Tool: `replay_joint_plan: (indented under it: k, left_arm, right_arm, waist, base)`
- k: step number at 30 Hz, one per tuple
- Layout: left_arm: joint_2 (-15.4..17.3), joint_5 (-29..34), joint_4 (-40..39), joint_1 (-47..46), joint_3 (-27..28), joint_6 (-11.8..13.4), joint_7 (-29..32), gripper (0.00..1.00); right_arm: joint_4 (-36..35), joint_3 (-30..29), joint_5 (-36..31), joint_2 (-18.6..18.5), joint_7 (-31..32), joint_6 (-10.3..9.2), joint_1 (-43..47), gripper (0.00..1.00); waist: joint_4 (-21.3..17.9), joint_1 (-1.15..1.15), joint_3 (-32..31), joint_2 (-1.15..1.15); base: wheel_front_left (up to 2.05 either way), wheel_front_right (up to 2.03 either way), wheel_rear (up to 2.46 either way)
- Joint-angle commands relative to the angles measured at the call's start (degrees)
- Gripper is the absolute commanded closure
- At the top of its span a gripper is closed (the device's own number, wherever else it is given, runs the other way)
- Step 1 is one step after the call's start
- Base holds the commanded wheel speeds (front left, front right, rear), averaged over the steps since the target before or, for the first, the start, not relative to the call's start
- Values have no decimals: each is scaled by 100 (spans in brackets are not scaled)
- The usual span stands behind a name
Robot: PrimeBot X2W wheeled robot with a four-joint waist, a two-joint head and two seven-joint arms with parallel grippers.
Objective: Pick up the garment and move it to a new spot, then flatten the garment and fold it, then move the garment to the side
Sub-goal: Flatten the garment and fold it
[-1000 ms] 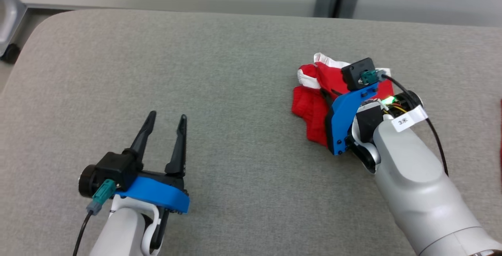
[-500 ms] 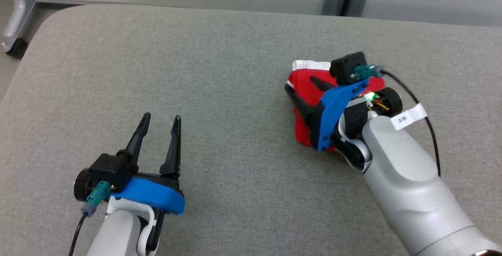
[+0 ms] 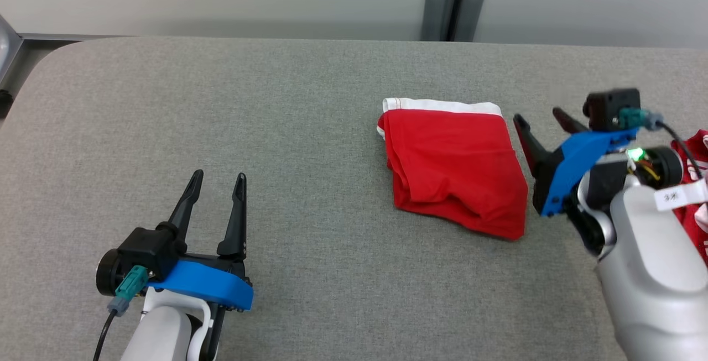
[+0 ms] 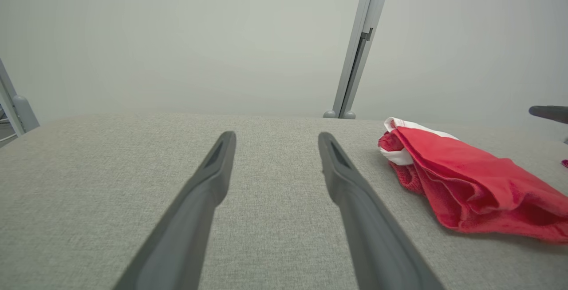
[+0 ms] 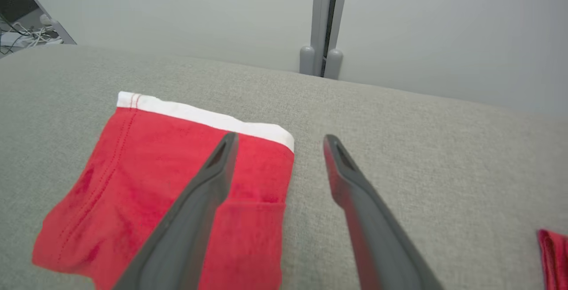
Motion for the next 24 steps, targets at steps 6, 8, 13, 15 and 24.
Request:
replay_joint_plan:
  k: [6, 8, 13, 15, 24]
  left_arm:
    - [46, 21, -8, -15, 17, -27, -25, 0]
    - [57, 8, 0, -50, 27, -29, -25, 0]
    - [27, 1, 16, -113, -21, -34, -25, 0]
    - [8, 4, 35, -136, -63, -36, -25, 0]
    - [31, -56, 128, -94, -92, -44, -25, 0]
  right_arm:
    - [-96, 150, -463, 315, 23, 3, 505, 100]
    - [-56, 346, -509, 444, -110, 3, 522, 100]
    - [338, 945, -377, 656, -507, 3, 527, 100]
    - [545, 1266, -151, 675, -570, 3, 537, 100]
    - [782, 2772, 1464, 671, -667, 3, 427, 100]
  waist:
    - [-29, 0, 81, 0]
    - [-30, 0, 107, 0]
    - [36, 0, 153, 0]
    - [90, 0, 162, 0]
    - [219, 0, 68, 0]
  base:
    - [0, 0, 0]
    - [0, 0, 0]
    - [0, 0, 0]
    - [0, 0, 0]
    - [0, 0, 0]
